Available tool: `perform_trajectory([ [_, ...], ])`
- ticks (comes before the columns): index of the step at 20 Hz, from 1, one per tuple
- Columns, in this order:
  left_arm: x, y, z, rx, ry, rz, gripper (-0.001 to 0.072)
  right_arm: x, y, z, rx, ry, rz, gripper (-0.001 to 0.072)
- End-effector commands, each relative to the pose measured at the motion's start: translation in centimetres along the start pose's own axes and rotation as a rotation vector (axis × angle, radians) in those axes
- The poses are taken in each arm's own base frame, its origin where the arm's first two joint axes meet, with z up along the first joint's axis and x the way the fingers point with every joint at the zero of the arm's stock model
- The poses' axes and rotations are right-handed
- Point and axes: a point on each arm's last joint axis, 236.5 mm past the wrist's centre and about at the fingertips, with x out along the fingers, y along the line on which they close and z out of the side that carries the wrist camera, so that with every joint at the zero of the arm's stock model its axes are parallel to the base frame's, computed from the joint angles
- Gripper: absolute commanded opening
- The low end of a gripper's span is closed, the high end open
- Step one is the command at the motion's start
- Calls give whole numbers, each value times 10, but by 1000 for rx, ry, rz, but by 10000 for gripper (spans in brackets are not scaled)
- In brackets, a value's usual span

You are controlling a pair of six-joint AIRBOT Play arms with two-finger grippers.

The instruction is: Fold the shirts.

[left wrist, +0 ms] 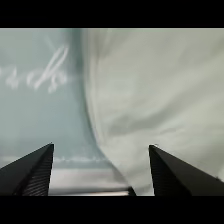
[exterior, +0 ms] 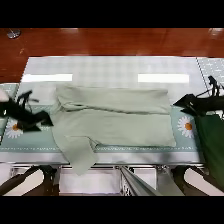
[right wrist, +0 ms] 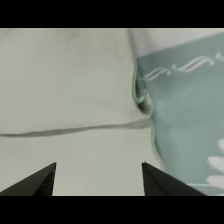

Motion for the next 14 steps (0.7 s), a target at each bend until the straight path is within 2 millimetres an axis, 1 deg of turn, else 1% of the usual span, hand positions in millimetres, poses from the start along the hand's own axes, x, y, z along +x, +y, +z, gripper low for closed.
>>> perform_trajectory([
  [1, 33, 2, -38, -166, -43, -131, 703, 9, 9, -31, 41, -77, 95, 620],
  [2, 40, 3, -42, -183, -53, -139, 703, 11, 8, -35, 45, -68, 94, 620],
  [3, 43, -4, -41, -185, -62, -172, 702, 13, 7, -38, 47, -60, 94, 620],
  [5, 45, -27, -34, -163, -94, -265, 702, 12, 7, -38, 49, -60, 96, 620],
  [6, 48, -32, -33, -162, -101, -277, 702, 12, 8, -38, 50, -57, 97, 620],
  [9, 66, -36, -41, -130, -81, -254, 702, 12, 9, -40, 58, -48, 104, 620],
  [11, 69, -40, -43, -119, -76, -249, 703, 12, 9, -39, 63, -51, 104, 620],
  [12, 70, -43, -46, -107, -64, -252, 702, 10, 6, -36, 58, -60, 89, 620],
  [14, 72, -49, -55, -72, -28, -251, 702, -6, -9, -21, 101, -102, 46, 620],
])
